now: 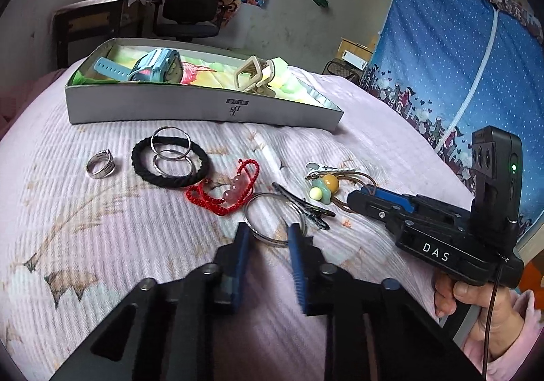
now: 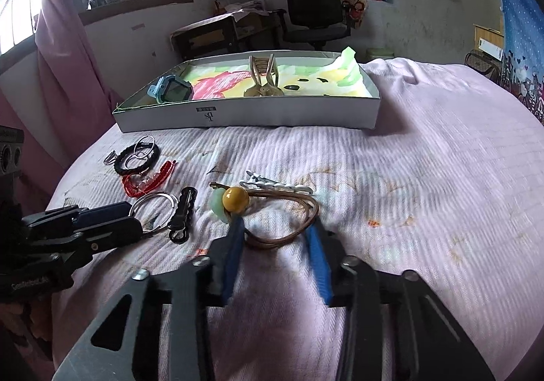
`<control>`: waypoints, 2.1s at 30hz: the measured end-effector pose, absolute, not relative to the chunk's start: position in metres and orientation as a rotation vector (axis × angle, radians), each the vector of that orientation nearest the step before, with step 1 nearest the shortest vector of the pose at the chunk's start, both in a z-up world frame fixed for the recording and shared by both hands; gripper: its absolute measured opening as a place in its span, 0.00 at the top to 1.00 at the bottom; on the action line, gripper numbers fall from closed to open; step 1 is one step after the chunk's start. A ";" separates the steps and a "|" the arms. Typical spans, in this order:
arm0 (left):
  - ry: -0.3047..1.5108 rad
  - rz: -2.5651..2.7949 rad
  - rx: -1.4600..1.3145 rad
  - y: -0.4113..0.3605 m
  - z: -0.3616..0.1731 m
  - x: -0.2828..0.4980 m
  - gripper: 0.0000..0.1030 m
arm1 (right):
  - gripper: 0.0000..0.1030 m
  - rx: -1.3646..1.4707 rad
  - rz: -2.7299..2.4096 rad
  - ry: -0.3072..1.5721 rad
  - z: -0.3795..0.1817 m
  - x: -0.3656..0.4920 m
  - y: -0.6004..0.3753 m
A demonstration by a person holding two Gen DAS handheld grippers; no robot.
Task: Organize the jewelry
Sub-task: 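Grasp the silver hoop with the left tool while the right tool grasps the brown cord keychain, then carry the hoop and keychain into the white box and open both tools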
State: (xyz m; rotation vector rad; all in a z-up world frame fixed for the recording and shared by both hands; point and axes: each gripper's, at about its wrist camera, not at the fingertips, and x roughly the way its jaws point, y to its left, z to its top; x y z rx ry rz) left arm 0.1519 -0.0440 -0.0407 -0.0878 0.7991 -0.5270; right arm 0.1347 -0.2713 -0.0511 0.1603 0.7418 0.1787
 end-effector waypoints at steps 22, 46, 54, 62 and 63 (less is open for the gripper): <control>0.868 -0.549 -0.245 -0.026 -0.047 0.165 0.95 | 0.96 0.154 0.178 0.702 -0.043 0.126 -0.269; 0.989 -0.306 -0.221 -0.062 -0.051 0.185 0.92 | 0.96 0.249 0.225 0.676 -0.036 0.131 -0.284; 0.963 -0.315 -0.195 -0.062 -0.039 0.175 0.96 | 0.96 0.245 0.243 0.628 -0.025 0.125 -0.287; 0.914 -0.349 -0.147 -0.063 -0.012 0.157 0.96 | 0.96 0.200 0.245 0.538 -0.002 0.114 -0.291; 0.905 -0.351 -0.137 -0.063 -0.007 0.156 0.96 | 0.96 0.196 0.247 0.530 0.001 0.113 -0.292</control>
